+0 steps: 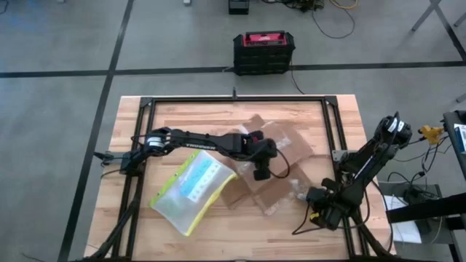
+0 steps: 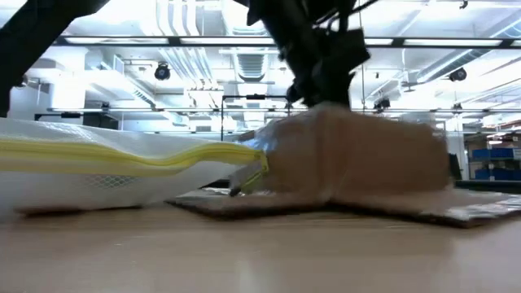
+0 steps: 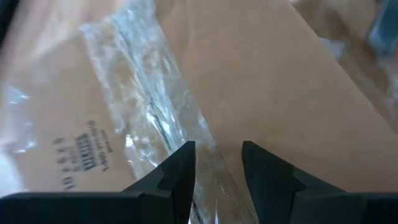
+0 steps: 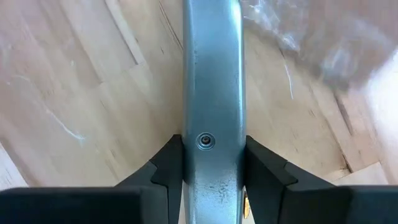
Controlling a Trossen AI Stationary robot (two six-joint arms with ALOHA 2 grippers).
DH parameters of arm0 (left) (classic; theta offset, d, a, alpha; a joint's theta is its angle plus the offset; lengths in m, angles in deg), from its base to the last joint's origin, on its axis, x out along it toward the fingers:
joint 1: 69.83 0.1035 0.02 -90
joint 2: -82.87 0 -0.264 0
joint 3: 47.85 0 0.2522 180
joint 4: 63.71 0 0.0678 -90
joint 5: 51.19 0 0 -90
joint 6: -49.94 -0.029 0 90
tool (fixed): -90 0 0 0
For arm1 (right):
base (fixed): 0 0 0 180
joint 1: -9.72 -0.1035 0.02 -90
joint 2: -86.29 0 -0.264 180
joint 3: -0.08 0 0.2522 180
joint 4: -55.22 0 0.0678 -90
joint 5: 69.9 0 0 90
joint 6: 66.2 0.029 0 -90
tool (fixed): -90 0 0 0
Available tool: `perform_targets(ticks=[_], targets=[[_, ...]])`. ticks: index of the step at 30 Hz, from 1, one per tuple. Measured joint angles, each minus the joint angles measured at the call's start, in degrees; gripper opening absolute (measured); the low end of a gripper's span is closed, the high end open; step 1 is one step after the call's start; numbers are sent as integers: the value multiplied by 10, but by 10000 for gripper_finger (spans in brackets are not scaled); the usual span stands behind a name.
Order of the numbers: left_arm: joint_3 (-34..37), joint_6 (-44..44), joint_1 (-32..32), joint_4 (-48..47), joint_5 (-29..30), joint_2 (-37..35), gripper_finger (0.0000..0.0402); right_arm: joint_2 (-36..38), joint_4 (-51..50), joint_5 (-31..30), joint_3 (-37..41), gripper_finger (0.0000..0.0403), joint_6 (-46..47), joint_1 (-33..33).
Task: Unpack boxes
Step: Break down the brown box using the gray cutter
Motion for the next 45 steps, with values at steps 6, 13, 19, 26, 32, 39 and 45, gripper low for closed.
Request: perform_targets(ticks=[6, 13, 19, 26, 32, 39, 45], targets=[[101, 15, -8, 53, 7, -32, 118, -2, 18, 12, -31, 108, -12, -2], [222, 2, -35, 133, 9, -107, 118, 2, 8, -37, -89, 108, -70, 2], [422, -32, -71, 382, 7, -263, 118, 3, 6, -83, -105, 108, -121, 26], [662, -20, -92, 724, -32, -407, 118, 4, 7, -102, -134, 108, -213, 81], [769, 14, -98, 940, -104, -398, 118, 29, 8, -98, -217, 108, -331, 128], [717, -1, -91, 973, -137, -336, 120, 37, 9, -115, -327, 108, -483, 198], [678, 0, -29, 976, -286, -305, 137, 37, 9, -84, -404, 108, -595, 273]])
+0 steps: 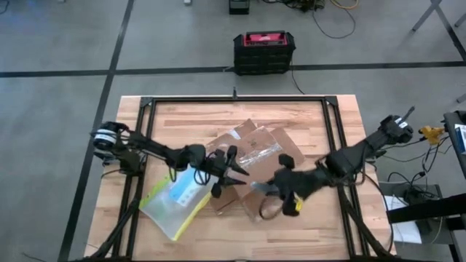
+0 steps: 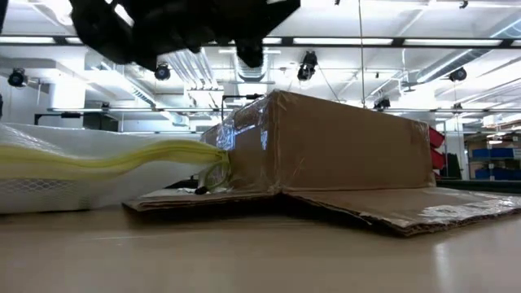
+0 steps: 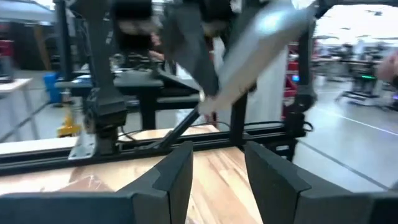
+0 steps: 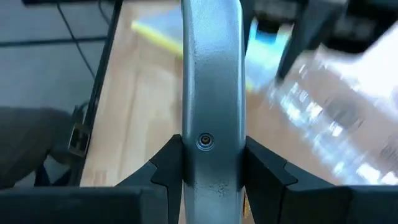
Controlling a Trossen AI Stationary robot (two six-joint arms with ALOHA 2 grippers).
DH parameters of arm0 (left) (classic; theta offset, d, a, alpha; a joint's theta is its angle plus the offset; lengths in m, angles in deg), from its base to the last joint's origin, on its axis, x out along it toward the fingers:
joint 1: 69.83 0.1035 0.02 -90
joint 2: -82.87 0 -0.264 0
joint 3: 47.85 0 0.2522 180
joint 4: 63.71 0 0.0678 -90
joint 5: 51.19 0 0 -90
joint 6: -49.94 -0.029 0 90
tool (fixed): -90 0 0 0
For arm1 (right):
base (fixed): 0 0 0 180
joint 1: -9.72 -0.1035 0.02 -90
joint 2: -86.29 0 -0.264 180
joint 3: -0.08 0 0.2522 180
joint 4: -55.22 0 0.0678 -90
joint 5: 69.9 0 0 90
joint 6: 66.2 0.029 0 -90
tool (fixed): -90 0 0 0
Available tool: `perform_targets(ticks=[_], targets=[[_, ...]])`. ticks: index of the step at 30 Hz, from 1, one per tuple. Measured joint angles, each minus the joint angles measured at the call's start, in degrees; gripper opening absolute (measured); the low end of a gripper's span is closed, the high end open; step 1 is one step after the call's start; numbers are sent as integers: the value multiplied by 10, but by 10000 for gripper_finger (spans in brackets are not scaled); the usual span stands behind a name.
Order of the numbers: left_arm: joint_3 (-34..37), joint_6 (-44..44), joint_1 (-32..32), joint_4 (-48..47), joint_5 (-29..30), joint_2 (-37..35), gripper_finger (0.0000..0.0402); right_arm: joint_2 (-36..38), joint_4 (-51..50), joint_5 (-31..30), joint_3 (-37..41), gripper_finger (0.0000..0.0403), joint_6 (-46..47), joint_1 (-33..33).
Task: Unpack boxes
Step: Break down the brown box using the gray cutter
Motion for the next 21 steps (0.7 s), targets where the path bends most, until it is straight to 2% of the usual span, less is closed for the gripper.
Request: perform_targets(ticks=[4, 11, 15, 21], targets=[[-8, -7, 68, 46, -79, 9, 146, 0, 28, 47, -26, 108, -61, 47], [-66, -3, 140, 78, -281, 34, 154, 0, 143, 167, -38, 108, -137, 137], [-118, 1, 153, 78, -351, 63, 155, 0, 184, 226, -38, 108, -161, 169], [-171, 16, 155, 83, -435, 83, 153, -5, 207, 256, -37, 108, -204, 178]])
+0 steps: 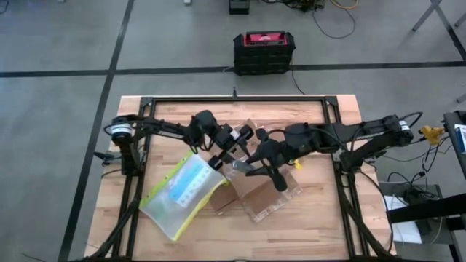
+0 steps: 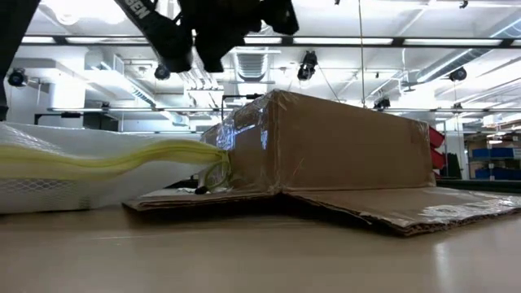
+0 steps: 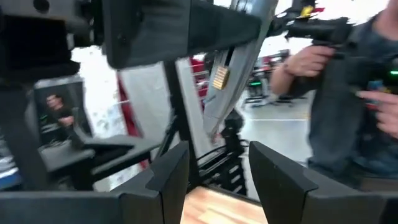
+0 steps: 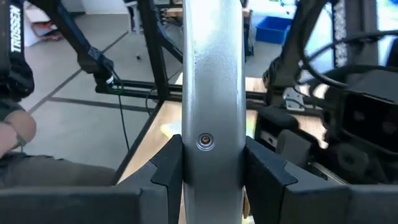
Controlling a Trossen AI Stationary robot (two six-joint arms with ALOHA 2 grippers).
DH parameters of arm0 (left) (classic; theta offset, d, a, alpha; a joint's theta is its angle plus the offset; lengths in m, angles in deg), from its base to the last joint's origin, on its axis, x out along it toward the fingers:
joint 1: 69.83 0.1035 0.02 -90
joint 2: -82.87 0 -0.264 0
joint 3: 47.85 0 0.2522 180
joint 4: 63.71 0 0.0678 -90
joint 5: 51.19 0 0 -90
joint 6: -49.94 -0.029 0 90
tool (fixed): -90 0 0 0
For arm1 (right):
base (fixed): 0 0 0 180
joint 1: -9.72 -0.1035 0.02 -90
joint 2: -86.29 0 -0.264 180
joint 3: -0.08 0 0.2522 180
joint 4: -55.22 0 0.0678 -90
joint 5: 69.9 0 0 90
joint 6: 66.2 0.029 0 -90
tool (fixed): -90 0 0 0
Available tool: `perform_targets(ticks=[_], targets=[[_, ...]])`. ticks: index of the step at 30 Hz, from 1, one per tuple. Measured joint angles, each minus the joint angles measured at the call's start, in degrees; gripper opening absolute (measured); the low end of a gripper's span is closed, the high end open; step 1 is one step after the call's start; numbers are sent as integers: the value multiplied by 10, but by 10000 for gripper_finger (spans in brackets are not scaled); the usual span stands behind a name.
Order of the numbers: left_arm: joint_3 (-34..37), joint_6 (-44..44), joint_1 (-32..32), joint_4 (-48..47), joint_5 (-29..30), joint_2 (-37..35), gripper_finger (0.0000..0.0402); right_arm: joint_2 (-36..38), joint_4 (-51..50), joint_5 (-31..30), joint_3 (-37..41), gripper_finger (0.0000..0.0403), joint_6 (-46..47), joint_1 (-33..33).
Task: Unpack boxes
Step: Break down the brown box using the gray cutter
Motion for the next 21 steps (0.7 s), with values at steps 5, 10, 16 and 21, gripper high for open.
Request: perform_targets(ticks=[5, 10, 16, 21], targets=[[-19, 9, -7, 45, -18, -1, 153, 0, 42, 17, 0, 108, -26, 1], [-53, 9, -7, 35, -37, -1, 157, -5, 77, 44, 0, 108, -49, 3], [-85, -22, -16, -17, -67, 1, 154, -18, 103, 71, 0, 108, -62, 4], [-102, -38, -34, -48, -114, 1, 153, -19, 118, 85, 1, 108, -90, 3]])
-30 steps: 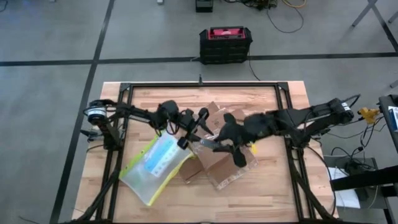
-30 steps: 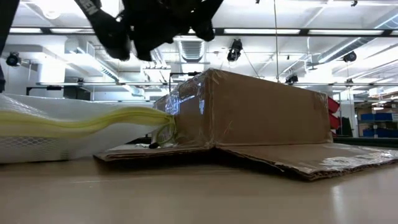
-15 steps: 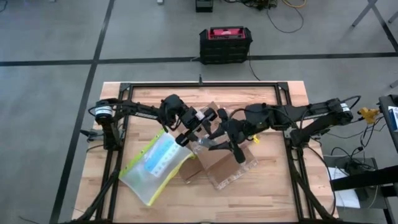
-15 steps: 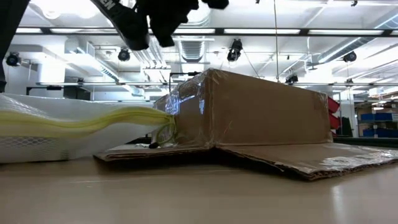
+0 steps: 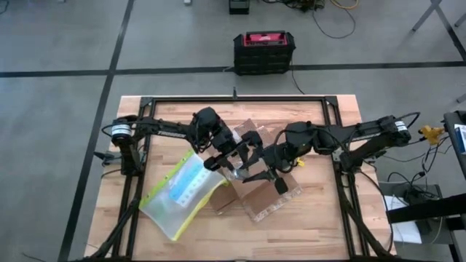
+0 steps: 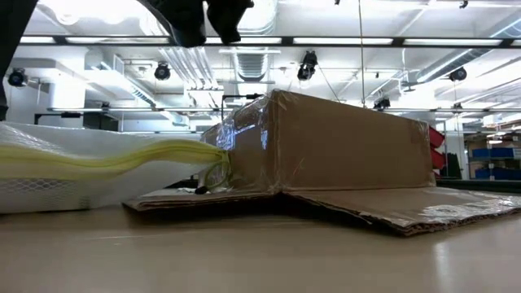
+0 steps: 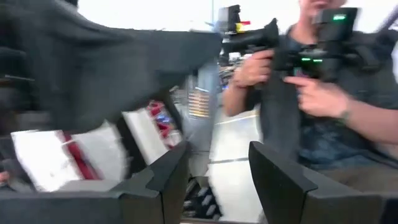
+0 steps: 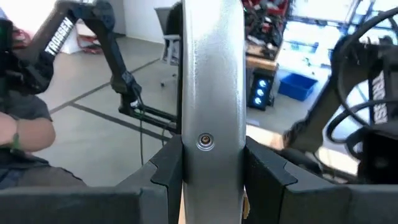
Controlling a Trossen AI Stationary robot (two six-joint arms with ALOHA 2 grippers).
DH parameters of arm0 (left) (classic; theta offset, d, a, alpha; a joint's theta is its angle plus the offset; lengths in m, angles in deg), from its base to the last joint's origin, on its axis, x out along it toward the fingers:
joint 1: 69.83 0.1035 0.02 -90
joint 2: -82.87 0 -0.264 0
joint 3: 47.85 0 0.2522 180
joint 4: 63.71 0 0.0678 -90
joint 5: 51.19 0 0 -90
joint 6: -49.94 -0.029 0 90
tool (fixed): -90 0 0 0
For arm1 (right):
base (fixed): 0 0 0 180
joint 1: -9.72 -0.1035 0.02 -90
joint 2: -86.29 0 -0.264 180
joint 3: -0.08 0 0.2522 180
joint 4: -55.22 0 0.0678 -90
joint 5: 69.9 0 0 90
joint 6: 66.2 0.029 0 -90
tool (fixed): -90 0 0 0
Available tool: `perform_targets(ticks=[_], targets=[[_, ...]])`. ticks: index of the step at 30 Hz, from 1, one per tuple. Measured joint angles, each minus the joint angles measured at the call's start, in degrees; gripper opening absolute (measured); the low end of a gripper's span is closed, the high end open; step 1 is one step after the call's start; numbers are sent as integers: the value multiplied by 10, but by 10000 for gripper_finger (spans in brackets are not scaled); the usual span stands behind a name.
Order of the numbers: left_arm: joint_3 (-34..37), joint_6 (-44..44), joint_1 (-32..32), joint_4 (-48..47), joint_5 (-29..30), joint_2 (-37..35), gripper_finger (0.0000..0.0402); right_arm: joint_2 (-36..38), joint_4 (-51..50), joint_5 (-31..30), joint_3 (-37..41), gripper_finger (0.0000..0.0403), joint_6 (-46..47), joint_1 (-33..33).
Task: Unpack boxes
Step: Break down the brown box using the gray cutter
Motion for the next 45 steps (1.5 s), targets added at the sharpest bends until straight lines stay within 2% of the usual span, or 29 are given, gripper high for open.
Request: perform_targets(ticks=[8, 16, 27, 32, 36, 43, 45], targets=[[-10, -40, -21, -46, 2, 0, 150, -13, 19, 24, 0, 108, -41, -2], [-7, -44, -26, -46, 7, 0, 137, -15, 18, 32, 1, 108, -74, -2], [-8, -50, -28, -45, 3, 0, 138, -15, 11, 50, 6, 108, -184, -10], [-8, -58, -28, -45, 3, 0, 136, -15, 4, 57, 6, 108, -205, -10], [-8, -71, -28, -51, 16, 0, 117, -14, -11, 58, 6, 108, -203, -8], [-8, -104, -28, -72, 48, 0, 52, -14, -23, 50, 8, 108, -197, -7], [-8, -113, -28, -80, 49, 0, 48, -14, -24, 50, 8, 108, -195, -7]])
